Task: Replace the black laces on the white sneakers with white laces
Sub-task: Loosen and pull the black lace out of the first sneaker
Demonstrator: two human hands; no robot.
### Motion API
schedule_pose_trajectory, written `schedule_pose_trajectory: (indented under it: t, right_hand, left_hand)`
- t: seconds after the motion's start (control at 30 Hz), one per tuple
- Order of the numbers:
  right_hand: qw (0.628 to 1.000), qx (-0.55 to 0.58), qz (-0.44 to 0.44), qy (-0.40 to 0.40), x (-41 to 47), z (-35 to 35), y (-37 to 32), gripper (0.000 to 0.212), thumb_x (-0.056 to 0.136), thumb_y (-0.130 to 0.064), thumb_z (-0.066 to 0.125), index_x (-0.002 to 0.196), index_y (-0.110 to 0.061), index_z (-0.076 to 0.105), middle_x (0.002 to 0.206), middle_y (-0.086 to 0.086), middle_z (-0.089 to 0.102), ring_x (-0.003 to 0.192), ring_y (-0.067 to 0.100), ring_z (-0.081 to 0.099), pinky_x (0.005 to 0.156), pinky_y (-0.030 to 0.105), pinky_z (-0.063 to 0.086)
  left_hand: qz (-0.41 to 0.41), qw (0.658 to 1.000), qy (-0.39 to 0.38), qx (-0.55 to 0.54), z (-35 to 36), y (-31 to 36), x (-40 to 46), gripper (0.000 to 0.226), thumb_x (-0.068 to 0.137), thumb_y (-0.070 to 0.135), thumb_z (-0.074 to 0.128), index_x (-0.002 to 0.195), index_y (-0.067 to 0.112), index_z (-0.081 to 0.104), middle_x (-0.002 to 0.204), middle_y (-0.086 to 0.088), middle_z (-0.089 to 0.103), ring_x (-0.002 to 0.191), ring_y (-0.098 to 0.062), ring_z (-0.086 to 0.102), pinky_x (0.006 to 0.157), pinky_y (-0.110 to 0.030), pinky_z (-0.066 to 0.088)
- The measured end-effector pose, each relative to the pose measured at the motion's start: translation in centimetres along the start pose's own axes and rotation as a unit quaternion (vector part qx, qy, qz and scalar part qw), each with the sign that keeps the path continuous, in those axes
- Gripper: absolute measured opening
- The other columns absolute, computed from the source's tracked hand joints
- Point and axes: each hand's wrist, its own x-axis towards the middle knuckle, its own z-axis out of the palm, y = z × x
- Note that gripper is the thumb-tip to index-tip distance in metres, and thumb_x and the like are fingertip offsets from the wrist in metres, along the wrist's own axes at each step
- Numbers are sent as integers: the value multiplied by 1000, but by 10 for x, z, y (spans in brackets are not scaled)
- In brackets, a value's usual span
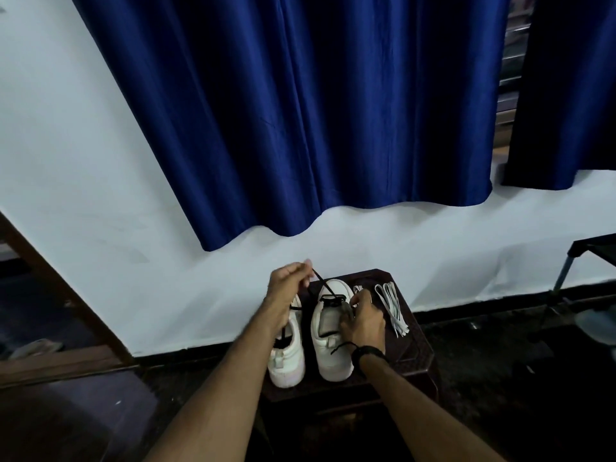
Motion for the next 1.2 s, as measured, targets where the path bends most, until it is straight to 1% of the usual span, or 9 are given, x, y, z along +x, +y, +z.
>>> schedule_pose_trajectory:
  t: [0.1,0.2,0.27,0.33,0.47,0.73,0.97,1.07,1.2]
  right_hand:
    - [1000,6,-2,0,-1,0,-1,23,82,-13,60,102,-9,51,84,18,64,80,41,60,63,38,40]
    - [1000,12,-4,12,-1,-1,-1,23,82,-13,61,101,-8,51,82,16,64,80,40,60,62,36,36]
    - [1000,6,-1,9,-2,0,0,24,83,-14,61,104,-7,52,85,16,65,81,40,60,61,35,32]
    - [1000,1,-2,4,-2,1,-1,25,83,-14,61,105,-7,51,88,16,65,83,41,60,60,36,34]
    - [1000,5,-4,1,-3,0,-3,27,82,-15,63,106,-8,51,89,14,65,83,39,60,61,38,40]
    - [1000,18,4,8,1,-1,-3,20,86,-17,60,102,-9,52,83,14,64,81,39,61,59,34,29]
    - [1000,17,14,-4,2,3,2,19,83,-19,63,98,-12,54,77,13,64,77,37,61,59,34,37]
    - [1000,11,18,-1,0,4,1,19,85,-23,62,99,-13,54,77,13,63,79,37,61,61,36,40]
    - [1000,5,15,-8,0,4,-1,20,85,-22,62,102,-13,54,81,13,65,83,38,62,61,35,36]
  left_hand:
    - [-42,991,125,-37,1,3,7,29,92,25,62,66,11,64,64,1,60,63,-12,54,61,-18,42]
    - [-96,879,166,437,-5,-7,5,26,82,29,56,101,19,69,109,-3,64,109,-26,54,92,-38,36]
    - [62,816,107,565,-1,-17,3,47,84,25,56,130,21,57,132,-1,55,121,-26,47,99,-39,37]
    - [197,816,-11,544,12,-20,4,51,87,24,57,138,24,52,138,2,55,122,-24,49,101,-36,40]
    - [226,722,-114,643,29,-32,7,29,82,34,60,106,25,73,96,-7,65,98,-27,60,81,-34,46]
    - [364,763,76,529,19,-26,3,14,65,2,67,62,15,66,63,1,58,71,-22,55,51,-30,46]
    - [149,855,417,272,-16,-3,4,9,90,17,65,85,19,73,93,-6,68,93,-31,59,72,-35,39]
    - [146,838,353,390,-11,-23,-1,25,85,15,68,110,17,69,116,-5,66,107,-30,56,85,-40,41]
    - [237,820,1,520,12,-35,4,44,85,25,63,129,23,61,123,-1,66,112,-26,55,95,-38,45]
